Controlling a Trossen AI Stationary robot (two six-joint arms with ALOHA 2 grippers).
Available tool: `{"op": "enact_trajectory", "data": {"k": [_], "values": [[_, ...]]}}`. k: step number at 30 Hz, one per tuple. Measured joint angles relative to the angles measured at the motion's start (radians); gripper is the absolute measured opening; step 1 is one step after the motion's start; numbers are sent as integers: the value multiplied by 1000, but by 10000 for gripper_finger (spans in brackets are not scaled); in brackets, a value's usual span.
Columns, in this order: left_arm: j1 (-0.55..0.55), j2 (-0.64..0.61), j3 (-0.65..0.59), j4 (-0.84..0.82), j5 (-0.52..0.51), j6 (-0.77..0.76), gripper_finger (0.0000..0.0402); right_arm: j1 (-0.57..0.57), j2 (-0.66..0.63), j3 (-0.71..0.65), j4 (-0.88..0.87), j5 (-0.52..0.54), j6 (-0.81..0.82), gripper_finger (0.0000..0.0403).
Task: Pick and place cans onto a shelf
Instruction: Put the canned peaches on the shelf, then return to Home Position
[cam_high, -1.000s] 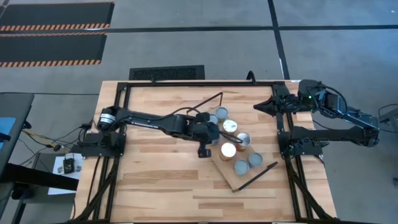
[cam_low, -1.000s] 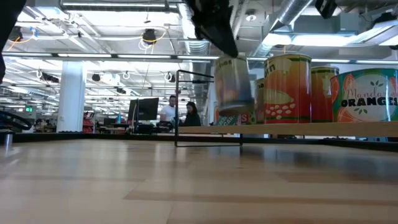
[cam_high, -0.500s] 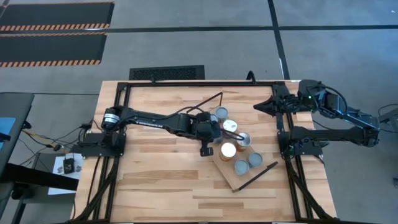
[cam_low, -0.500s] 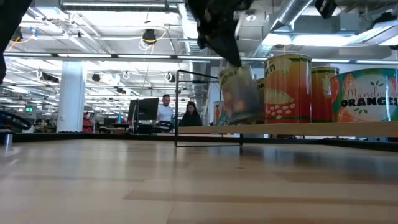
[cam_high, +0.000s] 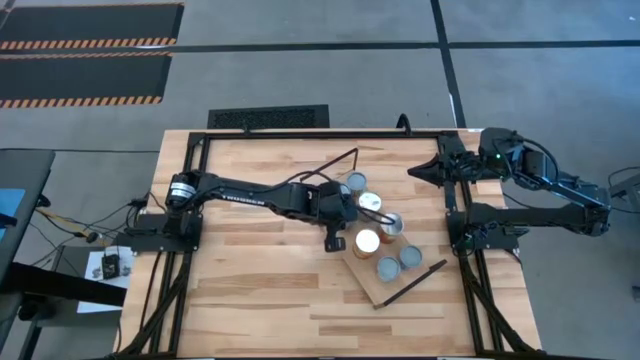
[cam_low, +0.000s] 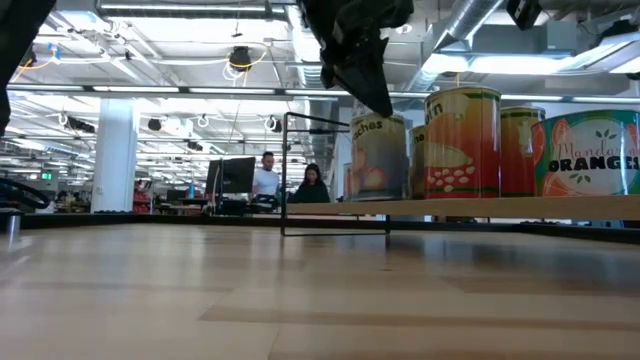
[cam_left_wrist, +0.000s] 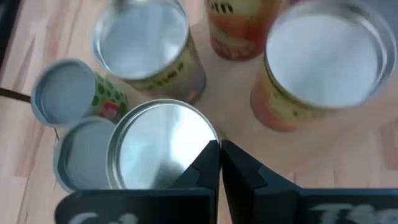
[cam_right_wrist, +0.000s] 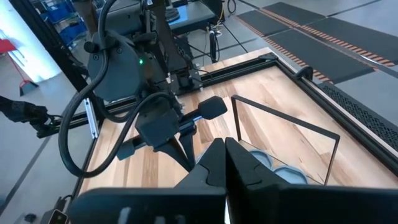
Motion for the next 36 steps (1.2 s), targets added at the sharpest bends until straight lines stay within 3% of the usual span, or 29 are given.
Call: {"op": "enact_trajectory", "data": {"k": [12, 27, 36], "values": [[15, 0, 0, 37, 26, -17, 2, 0, 0, 0, 0, 0, -1, 8], [15, -1, 0, 97, 29, -35, 54, 0, 0, 0, 0, 0, -1, 8], [17, -114, 1, 160, 19, -70, 30, 0, -2, 0, -2, 0, -1, 8]]}}
